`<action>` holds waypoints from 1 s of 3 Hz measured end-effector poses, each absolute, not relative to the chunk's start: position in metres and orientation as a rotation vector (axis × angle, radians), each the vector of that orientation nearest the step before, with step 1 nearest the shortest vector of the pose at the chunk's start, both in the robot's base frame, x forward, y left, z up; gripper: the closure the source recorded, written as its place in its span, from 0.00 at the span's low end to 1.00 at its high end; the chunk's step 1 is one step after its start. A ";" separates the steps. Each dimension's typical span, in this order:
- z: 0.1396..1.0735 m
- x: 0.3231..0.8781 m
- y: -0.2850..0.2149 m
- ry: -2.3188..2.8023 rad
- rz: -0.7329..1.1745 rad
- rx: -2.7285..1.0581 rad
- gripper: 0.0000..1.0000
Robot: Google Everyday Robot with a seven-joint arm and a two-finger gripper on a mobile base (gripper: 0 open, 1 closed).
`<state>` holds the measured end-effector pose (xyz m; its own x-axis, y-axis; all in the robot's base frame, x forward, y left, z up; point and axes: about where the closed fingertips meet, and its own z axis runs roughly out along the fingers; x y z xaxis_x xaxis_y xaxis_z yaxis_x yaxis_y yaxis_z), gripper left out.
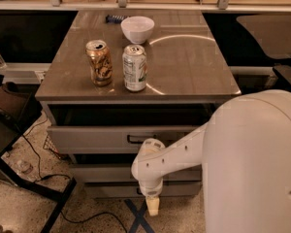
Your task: Open middle drawer
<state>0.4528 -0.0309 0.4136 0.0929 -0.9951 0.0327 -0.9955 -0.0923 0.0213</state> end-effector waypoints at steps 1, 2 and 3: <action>0.412 0.452 -0.032 -2.088 0.013 2.292 0.54; 0.412 0.451 -0.032 -2.087 0.012 2.291 0.78; 0.411 0.450 -0.032 -2.086 0.011 2.290 0.99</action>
Offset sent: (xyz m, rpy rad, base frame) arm -0.0007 -0.0005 -0.0008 -0.0008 0.0019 0.0001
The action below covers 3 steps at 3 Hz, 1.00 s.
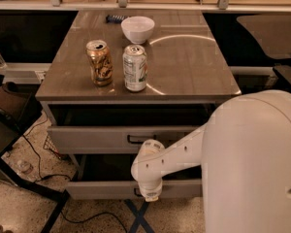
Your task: Open middle drawer
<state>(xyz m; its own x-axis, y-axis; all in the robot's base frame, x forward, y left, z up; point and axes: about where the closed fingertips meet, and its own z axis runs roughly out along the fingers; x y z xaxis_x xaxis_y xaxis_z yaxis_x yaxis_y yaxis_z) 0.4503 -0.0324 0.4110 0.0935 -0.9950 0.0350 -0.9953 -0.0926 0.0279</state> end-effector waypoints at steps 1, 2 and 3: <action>0.415 0.451 -0.033 -2.089 0.020 2.289 1.00; 0.420 0.452 -0.035 -2.097 0.042 2.288 1.00; 0.435 0.456 -0.039 -2.113 0.078 2.285 1.00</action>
Offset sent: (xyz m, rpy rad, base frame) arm 0.0138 -0.0166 0.0910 -0.0579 -0.1377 -0.0386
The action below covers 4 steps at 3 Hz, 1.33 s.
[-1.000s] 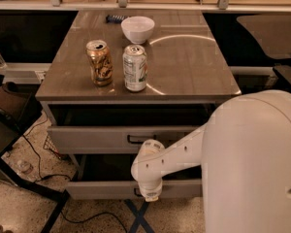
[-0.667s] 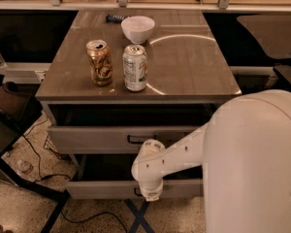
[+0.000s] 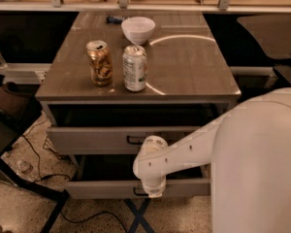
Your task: Open middle drawer
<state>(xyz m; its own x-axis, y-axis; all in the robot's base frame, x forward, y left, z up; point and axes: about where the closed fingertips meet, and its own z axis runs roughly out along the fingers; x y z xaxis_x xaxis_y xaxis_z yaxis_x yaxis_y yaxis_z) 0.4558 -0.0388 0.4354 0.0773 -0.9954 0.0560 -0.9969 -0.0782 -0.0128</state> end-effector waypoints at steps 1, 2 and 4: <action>0.473 0.463 -0.054 -2.164 0.152 2.265 1.00; 0.528 0.474 -0.081 -2.243 0.278 2.238 1.00; 0.549 0.478 -0.098 -2.284 0.359 2.237 1.00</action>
Offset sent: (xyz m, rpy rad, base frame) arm 0.0280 -0.0613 0.1367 -0.0492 -0.2027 -0.1105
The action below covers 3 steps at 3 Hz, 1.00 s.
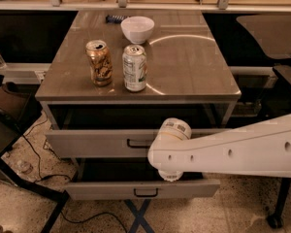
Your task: Open middle drawer
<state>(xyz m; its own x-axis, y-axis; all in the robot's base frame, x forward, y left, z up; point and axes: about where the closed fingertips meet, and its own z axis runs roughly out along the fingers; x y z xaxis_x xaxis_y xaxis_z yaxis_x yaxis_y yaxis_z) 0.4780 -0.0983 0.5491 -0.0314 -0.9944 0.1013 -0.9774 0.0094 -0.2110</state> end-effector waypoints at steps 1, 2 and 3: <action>0.541 0.482 -0.102 2.169 -0.337 -2.116 1.00; 0.518 0.498 -0.114 2.147 -0.326 -2.045 1.00; 0.508 0.509 -0.122 2.125 -0.330 -2.003 1.00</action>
Offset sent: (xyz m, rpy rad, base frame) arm 0.0325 -0.0241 -0.0523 0.1099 -0.0912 -0.0316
